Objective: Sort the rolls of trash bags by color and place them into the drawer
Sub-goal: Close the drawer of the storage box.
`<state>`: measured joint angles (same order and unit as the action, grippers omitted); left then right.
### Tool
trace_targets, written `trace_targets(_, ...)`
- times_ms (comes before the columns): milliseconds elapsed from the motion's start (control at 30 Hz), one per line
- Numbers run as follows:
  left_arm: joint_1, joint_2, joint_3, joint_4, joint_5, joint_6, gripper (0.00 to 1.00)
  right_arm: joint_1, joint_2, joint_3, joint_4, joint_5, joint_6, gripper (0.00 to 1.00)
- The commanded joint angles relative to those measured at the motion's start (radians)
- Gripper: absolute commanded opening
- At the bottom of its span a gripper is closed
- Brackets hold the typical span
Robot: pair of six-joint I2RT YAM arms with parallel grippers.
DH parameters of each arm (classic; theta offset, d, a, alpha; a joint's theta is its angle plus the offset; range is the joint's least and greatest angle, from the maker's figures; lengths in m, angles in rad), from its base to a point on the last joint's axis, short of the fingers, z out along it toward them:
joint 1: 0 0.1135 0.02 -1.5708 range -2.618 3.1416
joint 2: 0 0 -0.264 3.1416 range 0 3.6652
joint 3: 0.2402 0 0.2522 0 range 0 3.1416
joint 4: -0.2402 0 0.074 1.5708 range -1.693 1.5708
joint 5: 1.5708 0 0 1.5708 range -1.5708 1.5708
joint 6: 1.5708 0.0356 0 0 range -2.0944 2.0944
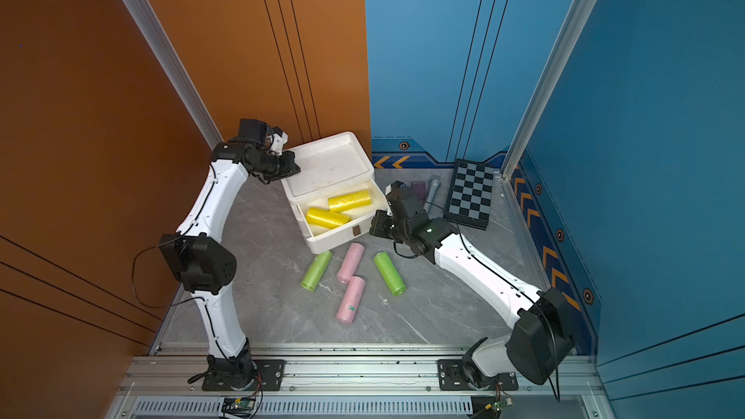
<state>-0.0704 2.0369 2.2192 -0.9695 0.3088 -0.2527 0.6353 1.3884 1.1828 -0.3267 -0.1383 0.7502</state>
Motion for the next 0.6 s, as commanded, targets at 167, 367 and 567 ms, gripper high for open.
trace_targets(167, 0.017, 0.077, 0.049, -0.152, -0.251, 0.105, 0.0, -0.008, -0.003, -0.109, 0.195, -0.042, 0.127, 0.0)
trace_targets(367, -0.02, 0.046, -0.036, -0.152, -0.4, 0.198, 0.0, -0.009, 0.035, -0.109, 0.226, -0.042, 0.127, 0.0)
trace_targets(567, -0.056, 0.066, -0.07, -0.153, -0.448, 0.218, 0.0, -0.01, 0.09, -0.11, 0.292, -0.067, 0.159, 0.0)
